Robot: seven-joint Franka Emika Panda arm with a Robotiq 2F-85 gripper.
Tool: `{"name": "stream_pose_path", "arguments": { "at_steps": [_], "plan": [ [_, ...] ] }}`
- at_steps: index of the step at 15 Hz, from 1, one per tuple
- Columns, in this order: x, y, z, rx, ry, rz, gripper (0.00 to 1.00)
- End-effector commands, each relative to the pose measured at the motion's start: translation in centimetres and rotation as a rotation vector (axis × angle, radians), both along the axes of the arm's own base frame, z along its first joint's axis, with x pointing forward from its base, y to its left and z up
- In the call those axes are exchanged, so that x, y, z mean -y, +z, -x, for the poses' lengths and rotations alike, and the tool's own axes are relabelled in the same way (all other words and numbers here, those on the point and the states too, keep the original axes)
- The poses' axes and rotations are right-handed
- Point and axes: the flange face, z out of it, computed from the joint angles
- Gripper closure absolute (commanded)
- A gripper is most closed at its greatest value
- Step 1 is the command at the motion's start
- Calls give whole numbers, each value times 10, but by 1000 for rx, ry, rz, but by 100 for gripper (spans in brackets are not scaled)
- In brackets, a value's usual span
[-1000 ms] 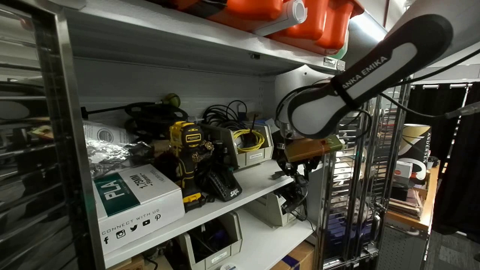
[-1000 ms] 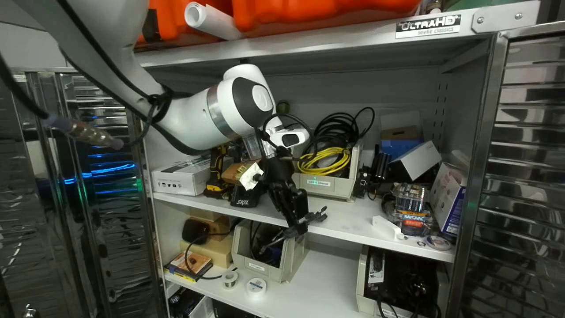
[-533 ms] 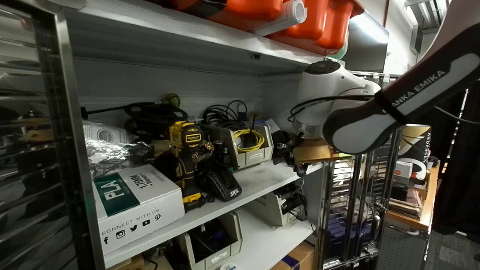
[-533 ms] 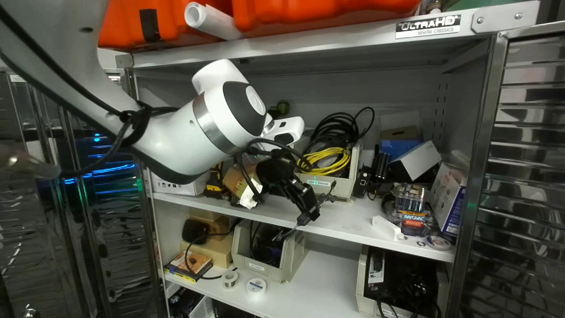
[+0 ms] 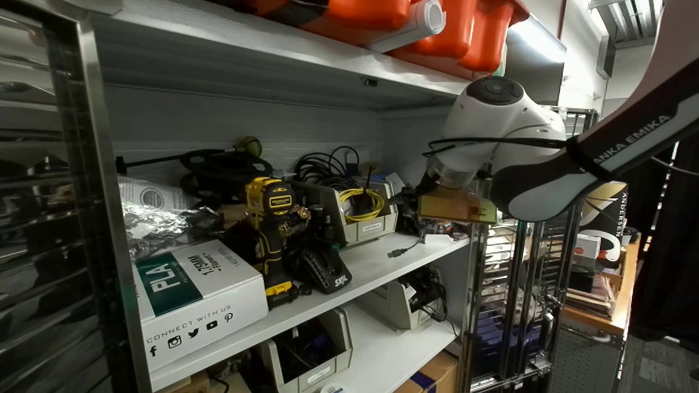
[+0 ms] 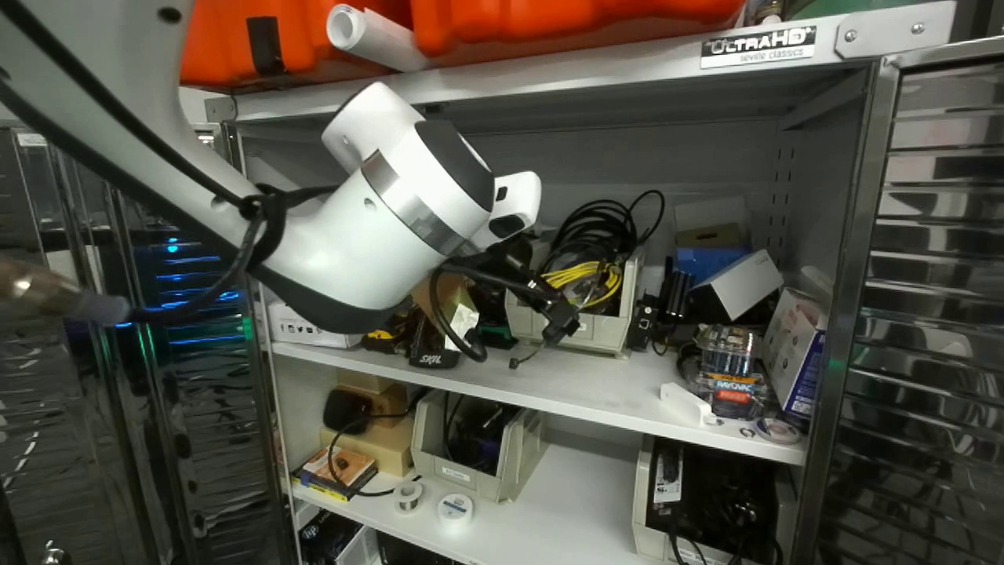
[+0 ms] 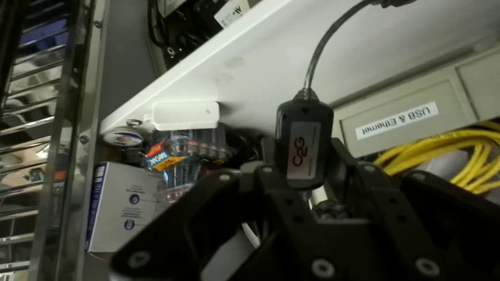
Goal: Put the black cable in the storage box
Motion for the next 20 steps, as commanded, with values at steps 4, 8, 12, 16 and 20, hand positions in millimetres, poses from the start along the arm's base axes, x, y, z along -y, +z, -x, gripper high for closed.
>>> {"name": "stream_pose_path", "arguments": {
  "at_steps": [4, 8, 12, 16, 20],
  "plan": [
    [-7, 45, -48, 159, -5, -122, 91],
    [-10, 49, -87, 185, -28, -186, 91],
    [-24, 50, -120, 196, -32, -248, 91],
    [-38, 52, -144, 202, -15, -267, 91],
    [-39, 45, -152, 154, 18, -145, 39]
  ]
}}
